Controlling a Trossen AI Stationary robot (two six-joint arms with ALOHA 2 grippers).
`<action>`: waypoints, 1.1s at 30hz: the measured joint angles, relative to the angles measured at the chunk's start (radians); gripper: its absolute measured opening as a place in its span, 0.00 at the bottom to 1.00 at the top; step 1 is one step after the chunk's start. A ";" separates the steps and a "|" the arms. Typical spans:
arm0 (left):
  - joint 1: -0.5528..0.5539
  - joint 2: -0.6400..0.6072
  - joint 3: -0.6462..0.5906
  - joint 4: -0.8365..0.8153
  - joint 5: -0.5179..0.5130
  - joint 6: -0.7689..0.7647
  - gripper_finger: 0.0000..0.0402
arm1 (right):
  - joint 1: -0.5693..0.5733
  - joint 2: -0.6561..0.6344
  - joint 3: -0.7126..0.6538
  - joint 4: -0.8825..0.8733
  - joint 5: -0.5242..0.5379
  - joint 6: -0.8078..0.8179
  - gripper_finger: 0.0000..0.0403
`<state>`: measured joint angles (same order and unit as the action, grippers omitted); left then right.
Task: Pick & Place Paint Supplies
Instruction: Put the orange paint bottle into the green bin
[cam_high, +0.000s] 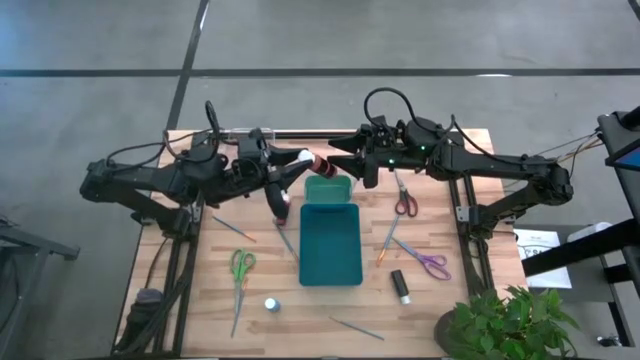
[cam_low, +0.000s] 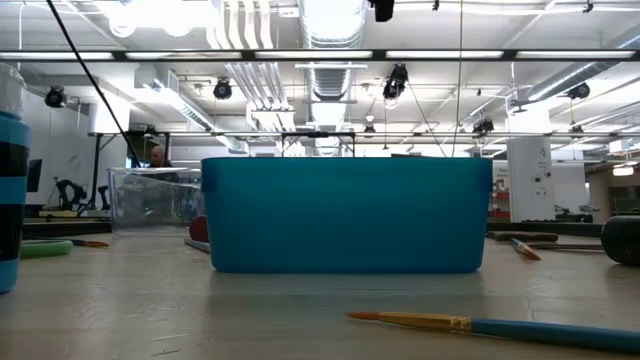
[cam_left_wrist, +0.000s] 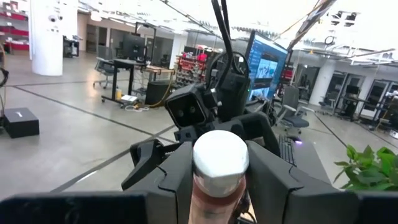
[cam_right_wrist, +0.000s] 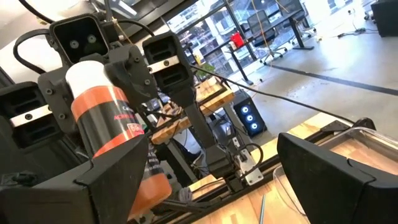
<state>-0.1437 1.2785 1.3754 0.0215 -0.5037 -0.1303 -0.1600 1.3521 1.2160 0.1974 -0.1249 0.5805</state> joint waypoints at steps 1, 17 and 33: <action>0.005 0.000 0.000 0.000 0.000 0.000 0.29 | 0.000 0.000 0.000 0.000 0.000 0.000 0.88; 0.035 0.031 -0.001 0.067 -0.021 0.011 0.29 | 0.001 -0.002 -0.001 0.025 -0.008 0.011 0.88; 0.033 -0.025 -0.001 -0.135 -0.030 0.002 0.29 | 0.004 -0.031 -0.001 0.022 -0.011 0.015 0.88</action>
<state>-0.1104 1.2532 1.3743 -0.1138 -0.5339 -0.1278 -0.1563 1.3207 1.2152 0.2196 -0.1364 0.5956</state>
